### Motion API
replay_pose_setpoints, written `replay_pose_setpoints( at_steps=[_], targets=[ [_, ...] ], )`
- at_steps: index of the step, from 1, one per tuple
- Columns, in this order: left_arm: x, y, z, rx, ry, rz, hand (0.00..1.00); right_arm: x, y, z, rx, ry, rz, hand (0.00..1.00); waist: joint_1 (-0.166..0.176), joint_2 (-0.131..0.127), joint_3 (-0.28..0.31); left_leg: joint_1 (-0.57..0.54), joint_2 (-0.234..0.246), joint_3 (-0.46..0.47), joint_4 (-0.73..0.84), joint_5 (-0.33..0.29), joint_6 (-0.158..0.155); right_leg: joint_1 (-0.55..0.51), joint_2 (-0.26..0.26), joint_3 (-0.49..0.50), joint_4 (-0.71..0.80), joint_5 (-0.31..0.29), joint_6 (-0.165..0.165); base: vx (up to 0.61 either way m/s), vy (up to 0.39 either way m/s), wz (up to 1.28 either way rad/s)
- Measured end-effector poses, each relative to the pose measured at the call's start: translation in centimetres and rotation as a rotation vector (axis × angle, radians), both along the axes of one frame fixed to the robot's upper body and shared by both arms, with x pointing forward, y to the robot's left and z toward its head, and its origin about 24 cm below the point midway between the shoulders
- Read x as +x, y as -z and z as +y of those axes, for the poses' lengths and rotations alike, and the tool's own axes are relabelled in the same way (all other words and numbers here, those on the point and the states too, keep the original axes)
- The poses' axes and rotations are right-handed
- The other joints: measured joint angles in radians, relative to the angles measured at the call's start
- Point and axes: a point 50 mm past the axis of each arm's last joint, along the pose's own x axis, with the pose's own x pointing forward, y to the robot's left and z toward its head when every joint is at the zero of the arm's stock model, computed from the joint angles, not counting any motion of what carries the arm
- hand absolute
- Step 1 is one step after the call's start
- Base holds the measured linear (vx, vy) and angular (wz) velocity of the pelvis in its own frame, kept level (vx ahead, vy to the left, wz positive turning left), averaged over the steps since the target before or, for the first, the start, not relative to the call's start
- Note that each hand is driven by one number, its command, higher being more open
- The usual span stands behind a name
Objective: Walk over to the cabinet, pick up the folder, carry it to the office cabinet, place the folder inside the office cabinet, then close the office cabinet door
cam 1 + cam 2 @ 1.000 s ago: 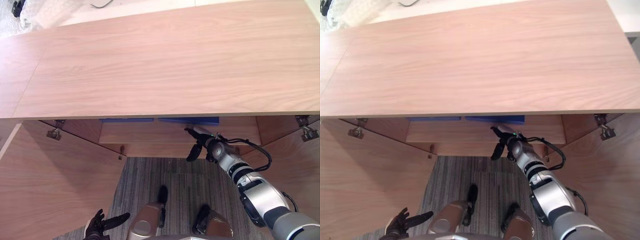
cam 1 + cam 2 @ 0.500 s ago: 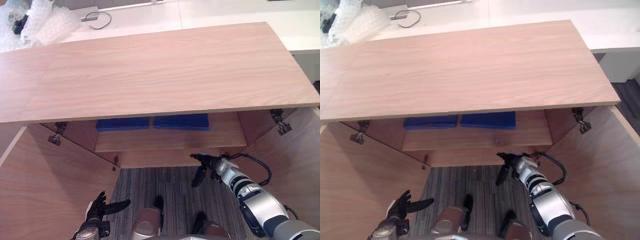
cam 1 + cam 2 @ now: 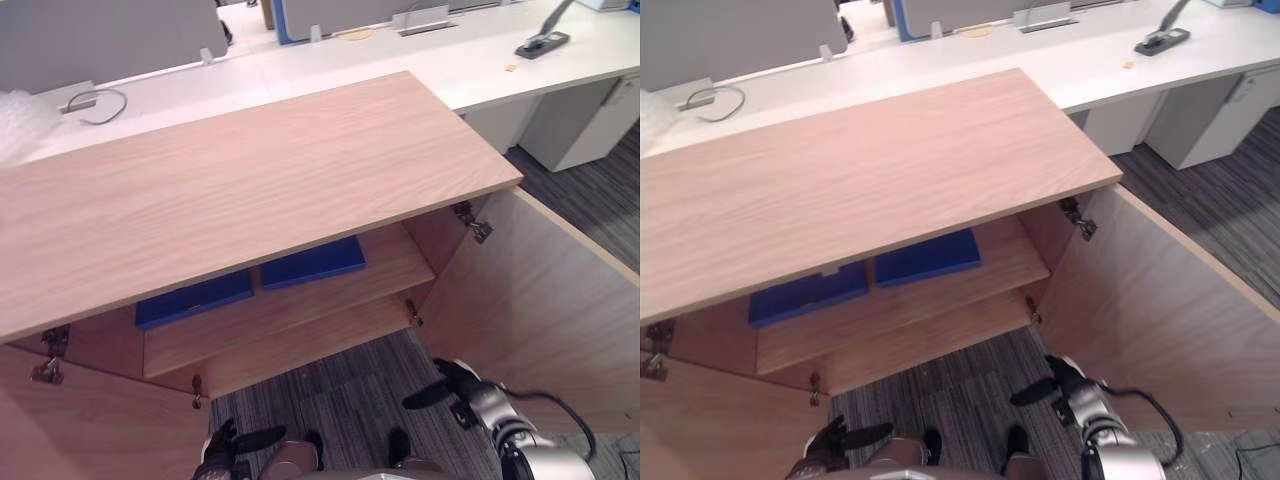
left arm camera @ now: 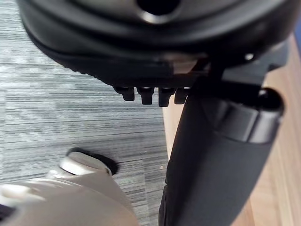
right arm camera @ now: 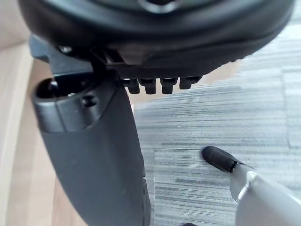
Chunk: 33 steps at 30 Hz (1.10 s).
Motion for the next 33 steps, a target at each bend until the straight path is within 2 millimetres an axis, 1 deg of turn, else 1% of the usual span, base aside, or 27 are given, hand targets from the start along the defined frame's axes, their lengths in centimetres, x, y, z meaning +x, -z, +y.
replay_pose_setpoints(
  at_steps=[1,2,3,4,5,6,7,8,9,10,11,12,13,14,15,16,17,18,19,21,24,26,28,31,33],
  targets=[
    [0.7,-0.1,-0.7,-0.014,0.007,-0.026,1.00,-1.8,0.8,0.3,0.039,0.089,0.013,1.00,-0.008,-0.002,-0.001,0.026,-0.002,0.031,-0.012,0.000,0.004,0.004,-0.001,0.025,0.007,0.002,0.003,-0.05,0.088,-0.67],
    [1.0,-0.2,-1.1,-0.020,0.011,-0.035,1.00,-2.6,1.2,0.7,0.066,0.131,0.020,1.00,-0.015,-0.003,-0.002,0.038,-0.002,0.044,-0.016,0.000,0.006,0.005,-0.001,0.039,0.011,0.003,0.003,-0.07,0.083,-0.75],
    [1.5,-0.2,-1.9,-0.031,0.030,-0.048,1.00,-4.3,2.1,1.9,0.120,0.200,0.045,1.00,-0.029,-0.010,-0.004,0.063,-0.002,0.083,-0.023,-0.002,0.014,0.004,0.002,0.070,0.024,0.004,0.006,-0.07,0.066,-0.76],
    [1.8,-0.2,-2.3,-0.037,0.037,-0.055,1.00,-5.4,2.6,2.8,0.157,0.242,0.061,1.00,-0.038,-0.016,-0.005,0.079,0.000,0.115,-0.026,-0.006,0.019,-0.001,0.007,0.096,0.033,0.007,0.010,-0.11,0.080,-0.98],
    [2.0,-0.2,-2.9,-0.047,0.048,-0.057,1.00,-6.3,3.0,3.8,0.220,0.323,0.064,1.00,-0.045,-0.026,-0.009,0.087,0.003,0.159,-0.029,-0.008,0.026,-0.018,0.012,0.118,0.044,0.014,0.016,-0.14,0.043,-1.24],
    [2.1,-0.2,-3.6,-0.055,0.060,-0.062,1.00,-5.9,2.9,4.7,0.273,0.373,0.026,1.00,-0.055,-0.029,-0.011,0.090,0.026,0.224,-0.035,-0.008,0.045,-0.041,0.005,0.107,0.047,0.010,-0.013,-0.16,0.029,-1.26],
    [2.1,-0.2,-3.9,-0.059,0.066,-0.060,1.00,-5.8,2.9,4.6,0.276,0.375,0.014,1.00,-0.057,-0.029,-0.010,0.091,0.034,0.255,-0.036,-0.007,0.048,-0.059,-0.011,0.057,0.079,0.005,-0.023,-0.18,0.003,-1.44],
    [1.9,-0.1,-4.2,-0.065,0.079,-0.049,1.00,-5.7,2.8,4.8,0.275,0.387,-0.003,1.00,-0.069,-0.030,-0.011,0.105,0.056,0.308,-0.037,-0.006,0.048,-0.087,-0.050,-0.051,0.193,-0.018,-0.048,-0.13,-0.003,-1.35],
    [1.8,0.0,-4.2,-0.066,0.074,-0.042,1.00,-6.2,2.9,4.6,0.275,0.423,-0.013,1.00,-0.073,-0.028,-0.013,0.134,0.081,0.350,-0.046,-0.004,0.040,-0.079,-0.086,-0.136,0.291,-0.059,-0.063,-0.09,-0.020,-1.27],
    [1.7,0.1,-4.1,-0.063,0.070,-0.038,1.00,-6.5,3.0,4.5,0.276,0.436,-0.015,1.00,-0.072,-0.030,-0.016,0.152,0.092,0.369,-0.051,-0.002,0.032,-0.072,-0.101,-0.162,0.325,-0.077,-0.067,-0.01,-0.111,-1.12],
    [1.4,0.1,-3.9,-0.054,0.060,-0.031,1.00,-7.2,3.1,4.5,0.280,0.463,-0.011,1.00,-0.073,-0.040,-0.024,0.168,0.112,0.400,-0.059,0.002,0.015,-0.051,-0.131,-0.178,0.375,-0.112,-0.062,0.00,-0.150,-0.93],
    [1.2,0.2,-3.6,-0.048,0.059,-0.026,1.00,-7.6,3.2,4.6,0.291,0.484,-0.006,1.00,-0.077,-0.059,-0.035,0.174,0.126,0.424,-0.061,0.008,-0.007,-0.037,-0.159,-0.181,0.388,-0.144,-0.035,0.02,-0.351,-0.92],
    [1.2,0.2,-3.3,-0.039,0.059,-0.025,1.00,-8.1,3.4,5.0,0.298,0.501,0.011,1.00,-0.079,-0.084,-0.047,0.176,0.130,0.440,-0.065,0.011,-0.026,-0.022,-0.164,-0.183,0.347,-0.187,0.027,0.02,-0.344,-0.61],
    [1.2,0.2,-3.3,-0.039,0.060,-0.025,1.00,-8.5,3.5,5.1,0.296,0.505,0.022,1.00,-0.079,-0.101,-0.057,0.180,0.125,0.442,-0.074,0.013,-0.036,-0.007,-0.161,-0.192,0.316,-0.218,0.031,0.04,-0.389,-0.47],
    [0.8,0.5,-3.9,-0.056,0.066,-0.004,1.00,-8.8,3.5,4.4,0.282,0.530,0.019,1.00,-0.081,-0.076,-0.072,0.193,0.124,0.411,-0.110,0.019,-0.051,-0.001,-0.124,-0.196,0.285,-0.206,0.016,0.05,-0.207,-0.32],
    [0.5,0.6,-4.1,-0.066,0.085,0.007,1.00,-9.0,3.5,4.1,0.277,0.551,0.016,1.00,-0.081,-0.061,-0.081,0.203,0.124,0.378,-0.135,0.024,-0.047,0.007,-0.100,-0.197,0.268,-0.200,0.006,0.06,-0.184,-0.47],
    [0.1,0.7,-4.0,-0.069,0.066,0.017,1.00,-9.2,3.5,4.0,0.282,0.579,0.017,1.00,-0.080,-0.047,-0.090,0.229,0.137,0.342,-0.175,0.046,-0.048,0.017,-0.059,-0.188,0.252,-0.196,-0.007,0.04,-0.129,-0.37],
    [0.0,0.8,-3.9,-0.066,0.046,0.019,1.00,-9.3,3.5,4.0,0.283,0.583,0.019,1.00,-0.081,-0.046,-0.091,0.242,0.148,0.343,-0.185,0.058,-0.053,0.024,-0.045,-0.188,0.249,-0.199,-0.017,0.04,-0.220,-0.31],
    [-0.3,0.8,-3.6,-0.071,0.010,0.023,1.00,-9.6,3.6,3.9,0.282,0.592,0.029,1.00,-0.084,-0.046,-0.094,0.261,0.170,0.339,-0.201,0.065,-0.062,0.039,-0.016,-0.193,0.243,-0.205,-0.026,0.02,-0.196,-0.09],
    [-0.5,0.9,-3.3,-0.075,-0.025,0.026,1.00,-9.9,3.7,3.8,0.284,0.620,0.036,1.00,-0.084,-0.044,-0.099,0.268,0.182,0.325,-0.215,0.068,-0.062,0.045,0.005,-0.194,0.230,-0.205,-0.033,0.03,-0.141,-0.08],
    [-0.9,1.0,-2.9,-0.083,-0.082,0.035,1.00,-10.2,3.8,3.4,0.293,0.690,0.036,1.00,-0.088,-0.039,-0.102,0.269,0.182,0.303,-0.230,0.080,-0.071,0.049,0.011,-0.198,0.222,-0.201,-0.043,0.05,-0.031,0.03],
    [-1.2,1.1,-2.5,-0.080,-0.098,0.046,1.00,-10.4,3.8,3.1,0.284,0.706,0.040,1.00,-0.091,-0.035,-0.105,0.273,0.178,0.293,-0.230,0.080,-0.072,0.064,0.010,-0.201,0.206,-0.195,-0.041,0.05,0.022,0.06],
    [-1.8,1.2,-1.9,-0.067,-0.105,0.061,1.00,-10.0,3.7,3.0,0.277,0.705,0.033,1.00,-0.096,-0.034,-0.106,0.271,0.173,0.273,-0.232,0.080,-0.072,0.079,0.013,-0.202,0.181,-0.184,-0.035,0.03,0.026,0.01],
    [-3.0,1.4,-1.0,-0.031,-0.079,0.095,1.00,-8.2,3.2,2.5,0.266,0.690,-0.015,1.00,-0.098,-0.034,-0.108,0.263,0.163,0.272,-0.243,0.080,-0.073,0.085,0.011,-0.196,0.133,-0.152,-0.023,0.02,0.072,-0.02],
    [-3.5,1.4,0.0,-0.007,-0.085,0.106,1.00,-5.9,2.2,1.6,0.239,0.659,-0.104,1.00,-0.097,-0.042,-0.107,0.250,0.151,0.265,-0.242,0.080,-0.073,0.087,0.002,-0.195,0.103,-0.128,-0.015,0.02,0.087,0.04]
  ],
)
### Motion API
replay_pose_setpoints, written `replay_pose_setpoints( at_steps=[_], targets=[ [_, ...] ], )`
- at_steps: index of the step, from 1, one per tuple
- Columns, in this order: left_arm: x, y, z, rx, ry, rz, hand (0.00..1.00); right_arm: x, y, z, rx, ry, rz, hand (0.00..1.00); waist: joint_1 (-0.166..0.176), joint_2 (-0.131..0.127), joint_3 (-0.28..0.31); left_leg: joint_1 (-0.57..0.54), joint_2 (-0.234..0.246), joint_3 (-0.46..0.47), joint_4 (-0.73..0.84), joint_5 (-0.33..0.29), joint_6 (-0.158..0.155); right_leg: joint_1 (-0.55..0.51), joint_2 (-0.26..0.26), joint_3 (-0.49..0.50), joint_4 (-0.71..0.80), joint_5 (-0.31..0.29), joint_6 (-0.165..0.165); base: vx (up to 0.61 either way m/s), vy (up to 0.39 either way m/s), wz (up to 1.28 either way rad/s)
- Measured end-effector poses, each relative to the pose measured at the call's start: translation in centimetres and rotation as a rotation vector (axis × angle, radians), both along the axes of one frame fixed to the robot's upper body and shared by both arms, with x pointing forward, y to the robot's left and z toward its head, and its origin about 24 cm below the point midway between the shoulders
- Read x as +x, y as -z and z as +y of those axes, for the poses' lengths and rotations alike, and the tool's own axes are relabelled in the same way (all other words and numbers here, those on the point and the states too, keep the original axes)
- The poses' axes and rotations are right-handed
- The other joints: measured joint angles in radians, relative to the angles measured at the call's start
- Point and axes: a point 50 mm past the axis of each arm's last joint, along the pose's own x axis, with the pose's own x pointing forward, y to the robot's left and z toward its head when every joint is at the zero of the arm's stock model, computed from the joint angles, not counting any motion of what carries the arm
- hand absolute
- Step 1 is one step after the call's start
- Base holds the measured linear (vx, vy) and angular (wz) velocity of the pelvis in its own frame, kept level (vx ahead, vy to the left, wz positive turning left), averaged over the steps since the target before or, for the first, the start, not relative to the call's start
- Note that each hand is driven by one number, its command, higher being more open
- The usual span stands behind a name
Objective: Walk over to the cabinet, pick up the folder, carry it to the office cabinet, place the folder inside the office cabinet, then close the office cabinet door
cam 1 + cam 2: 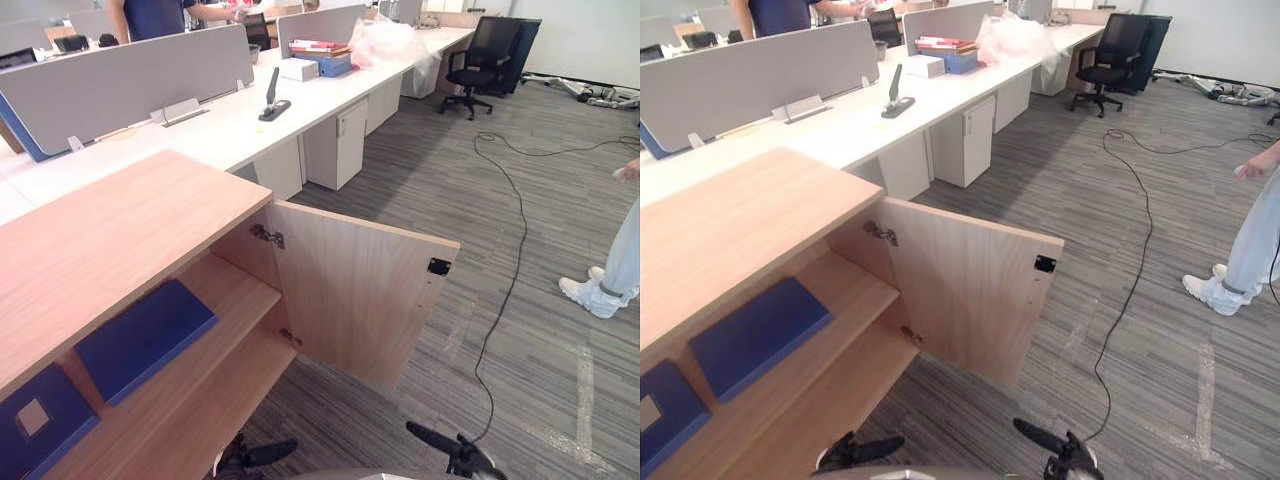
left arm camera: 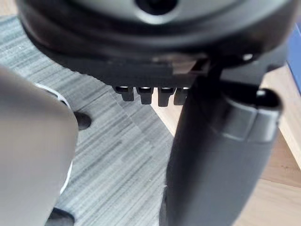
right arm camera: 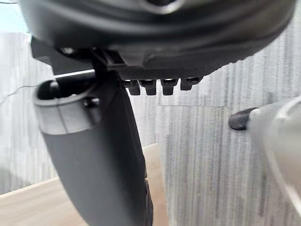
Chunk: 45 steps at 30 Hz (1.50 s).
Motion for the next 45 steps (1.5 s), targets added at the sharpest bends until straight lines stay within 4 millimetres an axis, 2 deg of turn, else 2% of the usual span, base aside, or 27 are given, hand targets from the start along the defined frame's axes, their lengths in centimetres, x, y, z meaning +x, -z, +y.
replay_pose_setpoints(
  at_steps=[1,5,8,10,13,18,22,27,31,36,40,45],
  targets=[
    [-0.2,0.0,0.3,0.008,0.000,0.005,1.00,0.7,-0.4,-0.2,-0.016,-0.010,-0.026,1.00,0.000,-0.001,0.000,-0.001,-0.003,0.000,0.000,0.000,0.001,0.002,-0.001,0.001,-0.009,0.007,0.002,-0.01,0.066,-0.02],
    [-1.1,-0.1,1.6,0.048,0.022,0.031,1.00,6.2,-4.0,-2.4,-0.136,-0.044,-0.247,1.00,-0.001,-0.003,-0.007,-0.018,-0.017,-0.001,-0.001,0.004,0.006,0.010,-0.007,0.008,-0.071,0.048,0.012,-0.02,0.056,-0.03],
    [-2.9,0.1,2.3,0.062,0.009,0.073,1.00,9.4,-6.7,-4.2,-0.220,-0.042,-0.348,1.00,0.000,-0.007,-0.015,-0.038,-0.022,-0.007,-0.002,0.008,0.012,0.012,-0.007,0.007,-0.115,0.077,0.015,-0.01,0.014,0.00],
    [-4.6,0.2,2.4,0.062,-0.004,0.114,1.00,11.0,-8.2,-5.2,-0.266,-0.038,-0.401,1.00,0.001,-0.006,-0.021,-0.054,-0.023,-0.011,-0.003,0.010,0.015,0.012,-0.004,0.005,-0.147,0.097,0.014,0.00,0.000,0.00],
    [-5.4,0.2,2.9,0.068,-0.048,0.124,1.00,12.6,-9.9,-6.1,-0.308,-0.038,-0.449,1.00,0.016,-0.005,-0.022,-0.067,-0.023,-0.018,-0.003,0.015,0.018,0.027,0.001,-0.002,-0.202,0.130,0.011,-0.01,0.018,0.06],
    [-6.2,0.2,3.3,0.072,-0.091,0.138,1.00,14.8,-11.5,-5.3,-0.329,-0.115,-0.501,1.00,0.020,-0.004,-0.028,-0.070,-0.026,-0.028,-0.005,0.018,0.022,0.056,0.004,-0.010,-0.262,0.164,0.009,-0.03,0.024,0.04],
    [-7.4,0.1,3.7,0.075,-0.140,0.162,1.00,15.8,-12.0,-4.5,-0.334,-0.181,-0.517,1.00,0.023,-0.007,-0.030,-0.070,-0.030,-0.042,-0.005,0.020,0.024,0.080,0.004,-0.022,-0.301,0.183,0.009,-0.03,0.028,0.09],
    [-9.4,0.1,4.1,0.076,-0.225,0.209,1.00,17.9,-13.5,-2.6,-0.325,-0.299,-0.576,1.00,0.026,-0.010,-0.030,-0.070,-0.038,-0.055,-0.012,0.026,0.026,0.099,0.003,-0.027,-0.351,0.209,0.010,-0.04,0.030,0.03],
    [-10.9,0.1,4.4,0.073,-0.309,0.251,1.00,18.3,-13.8,-2.2,-0.338,-0.331,-0.583,1.00,0.024,-0.023,-0.022,-0.070,-0.038,-0.067,-0.013,0.026,0.026,0.100,0.004,-0.026,-0.351,0.210,0.010,-0.01,0.017,-0.01],
    [-10.9,0.0,4.7,0.077,-0.344,0.244,1.00,18.4,-13.9,-2.0,-0.370,-0.393,-0.572,1.00,0.018,-0.032,-0.015,-0.070,-0.038,-0.067,-0.013,0.026,0.026,0.099,0.003,-0.021,-0.352,0.214,0.011,-0.01,0.015,-0.02],
    [-10.7,0.0,4.7,0.077,-0.343,0.238,1.00,18.6,-14.6,-2.0,-0.440,-0.524,-0.568,1.00,0.003,-0.032,-0.001,-0.070,-0.037,-0.067,-0.012,0.027,0.027,0.096,0.005,-0.017,-0.354,0.215,0.010,-0.04,0.021,-0.04],
    [-10.2,0.0,4.7,0.073,-0.339,0.225,1.00,18.0,-15.5,-1.9,-0.519,-0.819,-0.546,1.00,-0.009,-0.032,0.007,-0.070,-0.028,-0.075,-0.017,0.027,0.027,0.080,0.015,0.007,-0.352,0.220,0.007,-0.01,0.011,-0.15]
  ],
)
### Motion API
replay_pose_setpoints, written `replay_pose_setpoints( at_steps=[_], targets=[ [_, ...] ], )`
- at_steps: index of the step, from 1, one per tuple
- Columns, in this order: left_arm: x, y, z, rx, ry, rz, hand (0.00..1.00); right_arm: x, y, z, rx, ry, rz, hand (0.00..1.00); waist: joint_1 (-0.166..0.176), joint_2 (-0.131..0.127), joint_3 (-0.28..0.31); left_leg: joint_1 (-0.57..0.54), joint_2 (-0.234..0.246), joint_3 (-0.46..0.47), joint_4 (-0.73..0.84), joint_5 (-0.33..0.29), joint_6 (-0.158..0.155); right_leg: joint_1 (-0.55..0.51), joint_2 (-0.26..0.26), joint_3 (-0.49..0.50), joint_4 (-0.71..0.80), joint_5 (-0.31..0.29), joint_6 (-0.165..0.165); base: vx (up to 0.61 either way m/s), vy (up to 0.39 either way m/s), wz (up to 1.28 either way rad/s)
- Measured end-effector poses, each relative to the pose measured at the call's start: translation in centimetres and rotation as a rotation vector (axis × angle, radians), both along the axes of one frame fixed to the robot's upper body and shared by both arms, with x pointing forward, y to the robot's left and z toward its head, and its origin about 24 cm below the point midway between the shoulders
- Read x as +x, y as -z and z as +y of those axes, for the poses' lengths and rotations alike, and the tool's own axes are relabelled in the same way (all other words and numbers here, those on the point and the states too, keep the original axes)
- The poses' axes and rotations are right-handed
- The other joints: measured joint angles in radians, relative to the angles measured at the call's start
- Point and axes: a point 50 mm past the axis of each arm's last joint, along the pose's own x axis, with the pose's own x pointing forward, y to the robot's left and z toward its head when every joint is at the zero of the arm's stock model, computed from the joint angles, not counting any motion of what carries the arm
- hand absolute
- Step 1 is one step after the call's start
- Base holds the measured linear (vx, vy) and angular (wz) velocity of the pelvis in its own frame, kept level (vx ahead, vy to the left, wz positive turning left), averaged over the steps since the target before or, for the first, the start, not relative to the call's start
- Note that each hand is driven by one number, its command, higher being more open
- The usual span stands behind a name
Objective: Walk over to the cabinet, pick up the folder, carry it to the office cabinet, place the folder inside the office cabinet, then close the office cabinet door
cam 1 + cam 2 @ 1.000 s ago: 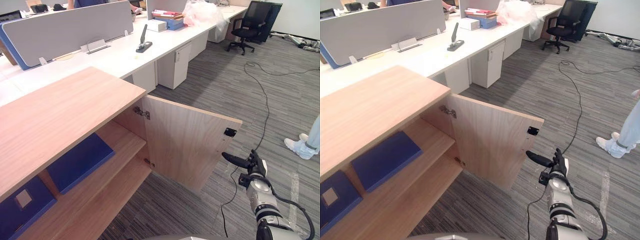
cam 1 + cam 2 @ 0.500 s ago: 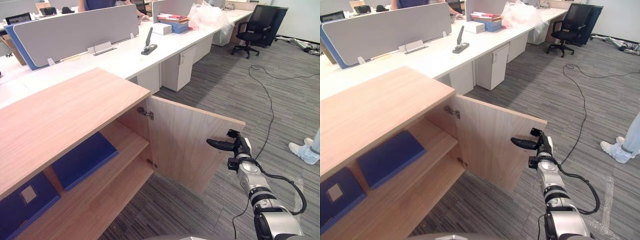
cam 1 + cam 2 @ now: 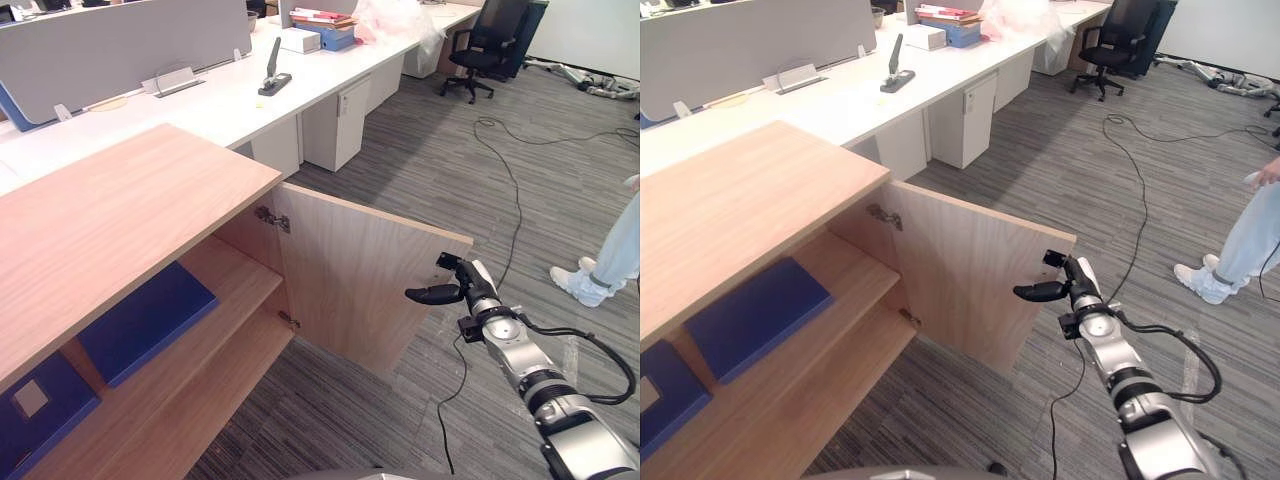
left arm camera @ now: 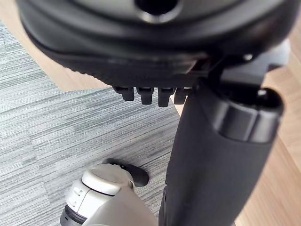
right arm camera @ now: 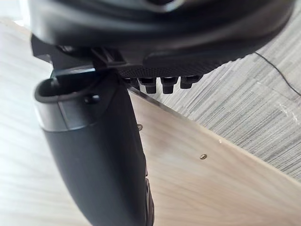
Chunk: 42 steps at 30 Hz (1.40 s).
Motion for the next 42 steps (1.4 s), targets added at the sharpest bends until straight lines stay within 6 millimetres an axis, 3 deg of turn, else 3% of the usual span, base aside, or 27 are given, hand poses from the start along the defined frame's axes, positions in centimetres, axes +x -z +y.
replay_pose_setpoints(
  at_steps=[4,8,10,12,13,14,16,20,31,35,36,38,39,40,41,42],
  targets=[
    [0.8,0.0,0.1,-0.006,0.028,-0.021,1.00,-1.1,0.4,0.9,-0.067,-0.206,0.093,1.00,-0.017,0.001,0.001,0.001,0.015,-0.057,-0.003,-0.003,-0.005,-0.003,0.016,0.014,0.001,0.002,-0.005,-0.02,-0.026,-0.18],
    [2.1,0.0,0.2,-0.011,0.041,-0.049,1.00,-4.0,2.8,3.1,-0.123,-0.477,0.273,1.00,-0.023,0.000,0.001,0.002,0.034,-0.054,-0.002,-0.004,-0.010,-0.007,0.035,0.025,0.000,-0.003,-0.012,-0.04,-0.024,-0.08],
    [2.4,0.1,0.0,-0.018,0.044,-0.049,1.00,-6.4,4.1,6.2,-0.107,-0.693,0.380,1.00,-0.022,-0.002,0.001,0.001,0.050,-0.054,0.000,-0.004,-0.014,-0.008,0.050,0.026,0.000,-0.005,-0.021,-0.04,-0.034,-0.04],
    [2.7,0.2,-0.4,-0.028,0.046,-0.052,1.00,-7.4,4.3,8.0,-0.072,-0.796,0.407,1.00,-0.017,-0.002,0.001,0.000,0.056,-0.055,0.001,-0.005,-0.015,-0.009,0.057,0.026,0.000,-0.005,-0.026,0.00,0.000,0.00],
    [3.2,0.3,-0.6,-0.036,0.054,-0.062,1.00,-8.6,4.5,10.4,-0.007,-0.910,0.438,1.00,-0.006,-0.002,0.001,0.000,0.062,-0.058,0.000,-0.003,-0.019,-0.009,0.062,0.025,0.000,-0.005,-0.029,-0.03,-0.034,0.03],
    [3.4,0.3,-0.7,-0.039,0.060,-0.068,1.00,-8.9,4.7,11.1,0.032,-0.928,0.451,1.00,0.000,-0.002,0.001,0.000,0.064,-0.059,0.000,-0.002,-0.020,-0.009,0.064,0.024,0.000,-0.005,-0.030,-0.02,-0.021,0.04],
    [4.1,0.4,-1.1,-0.048,0.098,-0.092,1.00,-10.2,5.1,14.8,0.174,-1.020,0.475,1.00,0.018,0.001,0.001,-0.001,0.066,-0.065,-0.002,0.000,-0.024,-0.011,0.065,0.018,0.000,-0.003,-0.031,0.00,0.000,0.07],
    [4.7,0.4,-1.5,-0.060,0.131,-0.114,1.00,-11.6,5.4,18.0,0.243,-1.128,0.503,1.00,0.043,0.001,-0.001,-0.016,0.055,-0.088,-0.003,0.001,-0.026,-0.013,0.054,-0.001,0.001,0.000,-0.033,0.01,0.042,0.16],
    [5.0,0.3,-1.4,-0.059,0.181,-0.122,1.00,-12.0,6.8,18.2,0.143,-1.158,0.543,1.00,0.050,-0.004,-0.004,-0.018,0.040,-0.102,-0.002,0.001,-0.026,-0.001,0.037,-0.013,0.001,0.000,-0.025,0.00,0.043,0.04],
    [5.2,0.3,-1.9,-0.071,0.187,-0.143,1.00,-12.3,9.3,17.4,0.147,-1.030,0.618,1.00,0.077,0.000,-0.002,-0.034,0.029,-0.150,0.001,0.008,-0.021,0.003,0.023,-0.057,0.014,-0.014,-0.017,-0.02,0.015,0.30],
    [5.3,0.4,-2.1,-0.074,0.189,-0.150,1.00,-12.4,9.9,17.0,0.158,-0.983,0.639,1.00,0.084,0.005,0.001,-0.036,0.025,-0.162,0.003,0.009,-0.020,0.000,0.012,-0.071,0.036,-0.028,-0.013,-0.01,0.070,0.88],
    [5.9,0.4,-2.8,-0.087,0.225,-0.168,1.00,-13.1,12.4,14.9,0.134,-0.791,0.709,1.00,0.092,0.028,0.020,-0.037,-0.012,-0.245,0.027,0.005,-0.008,-0.019,-0.053,-0.144,0.210,-0.137,0.012,-0.01,0.101,1.30],
    [6.2,0.4,-3.1,-0.090,0.282,-0.169,1.00,-14.3,14.1,12.7,0.105,-0.625,0.769,1.00,0.093,0.028,0.028,-0.038,-0.072,-0.324,0.048,-0.006,0.018,-0.028,-0.136,-0.199,0.361,-0.229,0.038,-0.01,0.077,1.43],
    [6.2,0.3,-3.1,-0.087,0.299,-0.167,1.00,-14.9,14.7,11.8,0.107,-0.548,0.792,1.00,0.091,0.024,0.026,-0.046,-0.099,-0.353,0.058,-0.009,0.025,-0.036,-0.168,-0.210,0.413,-0.258,0.045,0.00,0.057,1.98],
    [6.5,0.3,-3.2,-0.086,0.322,-0.172,1.00,-16.0,15.5,10.1,0.131,-0.380,0.814,1.00,0.083,0.029,0.020,-0.072,-0.144,-0.445,0.074,-0.015,0.044,-0.056,-0.210,-0.169,0.513,-0.285,0.017,0.01,0.034,1.67],
    [6.8,0.3,-3.3,-0.086,0.343,-0.175,1.00,-16.6,15.8,9.2,0.153,-0.291,0.822,1.00,0.074,0.034,0.023,-0.085,-0.163,-0.496,0.081,-0.011,0.056,-0.072,-0.217,-0.119,0.563,-0.285,-0.003,0.04,-0.008,2.28]
  ],
)
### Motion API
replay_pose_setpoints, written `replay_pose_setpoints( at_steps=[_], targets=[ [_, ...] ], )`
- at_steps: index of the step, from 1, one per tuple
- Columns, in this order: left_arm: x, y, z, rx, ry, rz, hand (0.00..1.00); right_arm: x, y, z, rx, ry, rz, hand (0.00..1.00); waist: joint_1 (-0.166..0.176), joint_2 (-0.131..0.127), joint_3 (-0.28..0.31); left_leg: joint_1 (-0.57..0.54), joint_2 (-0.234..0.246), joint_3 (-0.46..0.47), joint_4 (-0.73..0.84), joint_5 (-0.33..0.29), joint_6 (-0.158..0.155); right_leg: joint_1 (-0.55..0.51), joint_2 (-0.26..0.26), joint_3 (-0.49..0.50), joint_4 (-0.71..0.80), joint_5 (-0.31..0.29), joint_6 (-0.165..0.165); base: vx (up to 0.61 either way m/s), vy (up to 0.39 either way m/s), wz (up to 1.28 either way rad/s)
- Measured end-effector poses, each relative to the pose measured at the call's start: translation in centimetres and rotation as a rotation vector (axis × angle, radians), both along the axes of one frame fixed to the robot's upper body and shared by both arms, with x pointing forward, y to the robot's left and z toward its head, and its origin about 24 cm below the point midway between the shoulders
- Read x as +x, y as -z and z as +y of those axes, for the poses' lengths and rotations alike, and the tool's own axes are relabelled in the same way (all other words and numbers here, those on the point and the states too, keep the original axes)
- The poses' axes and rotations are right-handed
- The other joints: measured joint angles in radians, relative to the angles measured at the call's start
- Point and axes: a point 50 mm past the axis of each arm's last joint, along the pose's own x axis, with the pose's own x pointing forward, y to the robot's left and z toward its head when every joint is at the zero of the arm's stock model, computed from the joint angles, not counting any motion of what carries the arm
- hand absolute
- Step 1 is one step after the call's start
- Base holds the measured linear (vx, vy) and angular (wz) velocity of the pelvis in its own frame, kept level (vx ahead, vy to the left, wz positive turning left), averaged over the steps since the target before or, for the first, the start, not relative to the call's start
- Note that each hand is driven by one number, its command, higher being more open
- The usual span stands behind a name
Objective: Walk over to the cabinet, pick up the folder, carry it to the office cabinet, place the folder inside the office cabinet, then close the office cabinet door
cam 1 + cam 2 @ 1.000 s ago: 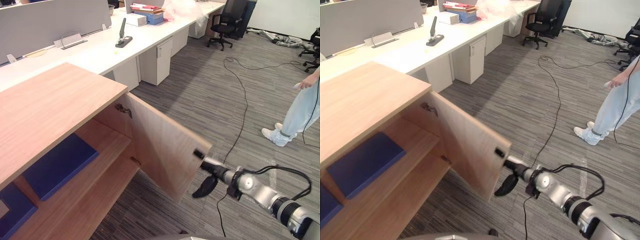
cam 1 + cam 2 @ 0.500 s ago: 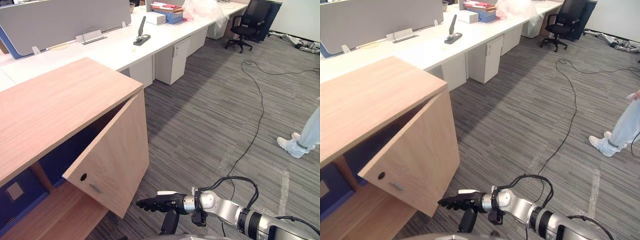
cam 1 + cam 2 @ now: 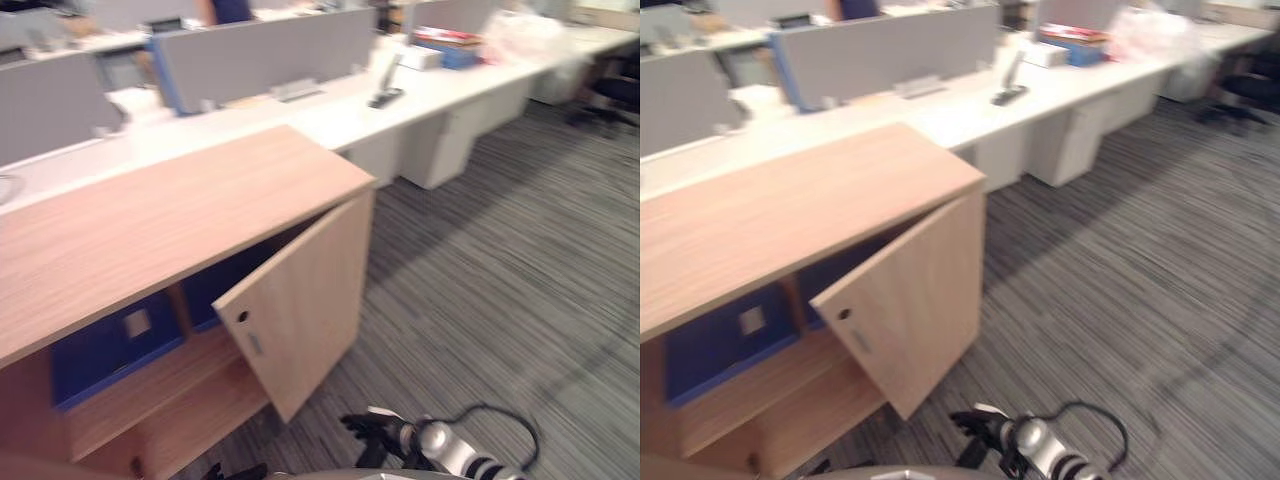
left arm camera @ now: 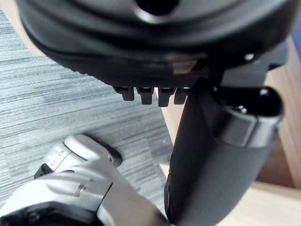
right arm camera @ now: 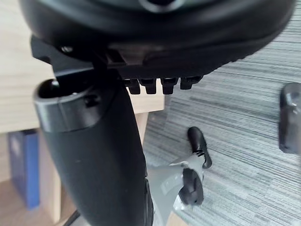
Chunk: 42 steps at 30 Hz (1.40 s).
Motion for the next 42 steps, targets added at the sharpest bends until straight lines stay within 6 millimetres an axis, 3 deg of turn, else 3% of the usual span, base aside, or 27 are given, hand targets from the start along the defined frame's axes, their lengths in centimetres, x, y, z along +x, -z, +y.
replay_pose_setpoints(
  at_steps=[1,2,4,5,6,7,10,16,17,18,19,20,21,22,23,24,25,26,27,28,29,30,34,36,39,42],
  targets=[
    [0.3,-0.1,-0.1,0.003,0.024,-0.008,1.00,-0.8,0.4,-1.2,-0.026,0.140,0.012,1.00,-0.010,0.015,0.000,-0.025,-0.020,-0.084,0.011,0.008,0.012,-0.037,0.018,0.152,0.063,-0.016,-0.025,0.06,-0.052,2.16],
    [0.9,-0.2,0.1,0.014,0.025,-0.022,1.00,-0.8,0.4,-1.6,-0.027,0.247,-0.004,1.00,-0.015,0.013,-0.002,-0.070,-0.038,-0.157,0.032,0.019,0.007,-0.060,0.081,0.337,0.080,-0.088,-0.035,0.06,-0.171,2.10],
    [1.7,-0.3,0.1,0.013,0.029,-0.032,1.00,-0.7,0.5,-1.9,-0.040,0.379,-0.017,1.00,-0.015,0.004,0.009,-0.112,-0.058,-0.251,0.047,0.028,-0.016,-0.066,0.157,0.506,0.046,-0.133,0.007,0.03,-0.273,1.85],
    [2.3,-0.4,0.3,0.015,0.031,-0.032,1.00,-1.4,0.8,-1.7,-0.058,0.508,0.003,1.00,-0.016,-0.014,0.024,-0.130,-0.086,-0.322,0.065,0.027,-0.050,-0.036,0.165,0.541,-0.038,-0.159,0.053,0.00,-0.281,1.74],
    [2.3,-0.3,0.2,0.013,0.026,-0.026,1.00,-1.5,0.9,-1.9,-0.064,0.562,0.001,1.00,-0.012,-0.001,0.032,-0.132,-0.085,-0.345,0.083,0.021,-0.072,-0.024,0.171,0.505,-0.042,-0.156,0.048,-0.04,-0.318,1.59],
    [2.1,-0.2,0.0,0.000,0.005,-0.011,1.00,-2.0,1.0,-2.4,-0.085,0.629,0.015,1.00,-0.014,0.005,0.028,-0.147,-0.089,-0.300,0.150,0.005,-0.091,0.004,0.168,0.447,-0.052,-0.158,0.036,-0.06,-0.221,0.97],
    [2.2,-0.3,-0.2,-0.006,-0.027,-0.022,1.00,-2.9,1.2,-3.3,-0.129,0.669,0.044,1.00,-0.023,0.007,0.026,-0.170,-0.064,-0.238,0.215,-0.050,-0.093,0.039,0.195,0.341,-0.057,-0.168,0.017,-0.05,-0.186,0.97],
    [2.7,-0.7,0.7,-0.009,-0.122,-0.077,1.00,-3.8,1.5,-2.8,-0.120,0.725,0.082,1.00,-0.005,-0.036,0.027,-0.202,-0.068,-0.352,0.202,-0.021,-0.131,0.091,0.225,0.204,-0.122,-0.158,-0.008,0.02,-0.082,0.66],
    [3.2,-0.8,0.7,-0.006,-0.123,-0.096,1.00,-3.6,1.4,-2.7,-0.116,0.725,0.073,1.00,-0.009,-0.042,0.033,-0.224,-0.071,-0.318,0.203,-0.013,-0.101,0.101,0.219,0.161,-0.128,-0.162,-0.015,-0.01,-0.025,1.02],
    [3.8,-1.0,1.0,-0.005,-0.152,-0.118,1.00,-3.0,1.3,-2.4,-0.107,0.713,0.058,1.00,-0.017,-0.056,0.050,-0.265,-0.039,-0.164,0.246,-0.024,-0.016,0.111,0.203,0.106,-0.135,-0.162,-0.022,-0.03,-0.005,1.09],
    [4.0,-1.0,1.1,-0.003,-0.161,-0.123,1.00,-2.9,1.3,-2.4,-0.106,0.703,0.053,1.00,-0.019,-0.056,0.054,-0.305,-0.007,-0.034,0.312,-0.029,-0.023,0.117,0.201,0.078,-0.136,-0.161,-0.023,0.00,0.001,0.99],
    [4.1,-1.1,1.1,0.001,-0.166,-0.124,1.00,-2.8,1.2,-2.4,-0.111,0.687,0.047,1.00,-0.022,-0.050,0.057,-0.350,0.053,0.157,0.435,-0.050,-0.031,0.128,0.200,0.045,-0.136,-0.162,-0.025,0.07,0.006,0.74],
    [3.9,-1.0,1.1,0.007,-0.175,-0.118,1.00,-2.7,1.2,-2.4,-0.111,0.687,0.044,1.00,-0.021,-0.044,0.059,-0.361,0.113,0.316,0.530,-0.076,-0.016,0.140,0.198,0.021,-0.134,-0.162,-0.025,0.16,0.031,0.91],
    [3.7,-1.0,0.9,0.016,-0.193,-0.114,1.00,-2.5,1.1,-2.8,-0.102,0.728,0.035,1.00,-0.018,-0.017,0.052,-0.353,0.195,0.535,0.600,-0.137,0.046,0.143,0.200,-0.022,-0.098,-0.164,-0.023,0.20,0.061,0.90],
    [3.7,-1.0,0.9,0.021,-0.192,-0.114,1.00,-2.2,1.0,-3.0,-0.093,0.762,0.025,1.00,-0.021,-0.009,0.060,-0.359,0.203,0.587,0.595,-0.138,0.060,0.139,0.203,-0.039,-0.070,-0.166,-0.020,0.16,0.082,1.41],
    [4.0,-1.0,0.9,0.020,-0.177,-0.120,1.00,-2.1,0.9,-3.1,-0.065,0.845,0.019,1.00,-0.043,-0.006,0.069,-0.346,0.171,0.606,0.530,-0.129,0.074,0.117,0.183,-0.058,-0.026,-0.186,-0.036,0.06,0.073,1.75],
    [4.7,-1.2,1.1,0.026,-0.145,-0.134,1.00,-2.0,0.9,-2.9,-0.034,0.928,0.023,1.00,-0.057,-0.041,0.066,-0.321,0.096,0.581,0.406,-0.094,0.082,0.105,0.171,-0.050,-0.093,-0.178,-0.053,-0.02,0.052,1.75],
    [5.3,-1.4,1.3,0.026,-0.137,-0.150,1.00,-2.1,1.0,-2.3,-0.004,0.966,0.035,1.00,-0.058,-0.064,0.065,-0.310,0.066,0.591,0.380,-0.095,0.091,0.111,0.146,-0.063,-0.131,-0.169,-0.043,0.02,0.082,1.39],
    [5.0,-1.3,1.3,0.022,-0.134,-0.133,1.00,-2.2,1.0,-2.2,0.030,1.043,0.039,1.00,-0.055,-0.050,0.064,-0.294,0.106,0.654,0.515,-0.171,0.070,0.152,0.140,-0.106,-0.178,-0.148,-0.004,0.11,0.134,0.82],
    [4.1,-0.8,0.7,0.005,-0.121,-0.087,1.00,-2.3,1.0,-2.9,0.046,1.118,0.035,1.00,-0.060,-0.020,0.057,-0.231,0.119,0.650,0.469,-0.226,0.039,0.179,0.148,-0.124,-0.184,-0.140,0.005,0.16,0.154,0.66],
    [3.6,-0.6,0.4,-0.001,-0.108,-0.066,1.00,-2.3,1.0,-3.2,0.052,1.158,0.029,1.00,-0.061,-0.005,0.050,-0.210,0.101,0.650,0.421,-0.227,0.078,0.180,0.151,-0.129,-0.190,-0.129,0.008,0.12,0.132,0.47],
    [3.5,-0.6,0.6,0.003,-0.076,-0.058,1.00,-2.5,1.1,-3.3,0.069,1.230,0.039,1.00,-0.060,-0.017,0.049,-0.173,0.057,0.644,0.333,-0.179,0.084,0.179,0.129,-0.130,-0.197,-0.103,0.007,0.05,0.080,0.32],
    [2.9,-0.3,0.4,0.003,0.021,-0.017,1.00,-3.3,1.3,-3.8,0.092,1.358,0.063,1.00,-0.069,-0.014,0.036,-0.098,-0.004,0.613,0.131,-0.069,0.095,0.177,0.125,-0.128,-0.316,-0.034,-0.001,0.02,0.050,0.33],
    [2.3,-0.2,0.4,-0.004,0.033,0.003,1.00,-4.5,1.5,-4.3,0.082,1.423,0.095,1.00,-0.085,-0.015,0.030,-0.034,-0.039,0.581,0.010,-0.005,0.092,0.202,0.118,-0.133,-0.347,0.002,0.038,0.02,-0.034,0.38],
    [1.4,0.0,0.3,-0.037,-0.021,0.010,1.00,-5.8,1.8,-4.7,0.061,1.465,0.124,1.00,-0.091,-0.015,0.028,0.040,-0.053,0.566,-0.151,0.078,0.081,0.211,0.126,-0.147,-0.359,0.006,0.042,0.03,-0.072,0.11],
    [0.7,0.0,0.5,-0.059,-0.105,0.005,1.00,-7.1,2.0,-4.7,0.040,1.493,0.162,1.00,-0.095,-0.020,0.028,0.055,-0.052,0.555,-0.179,0.094,0.078,0.220,0.132,-0.154,-0.362,0.007,0.042,-0.02,-0.039,0.08]
  ],
)
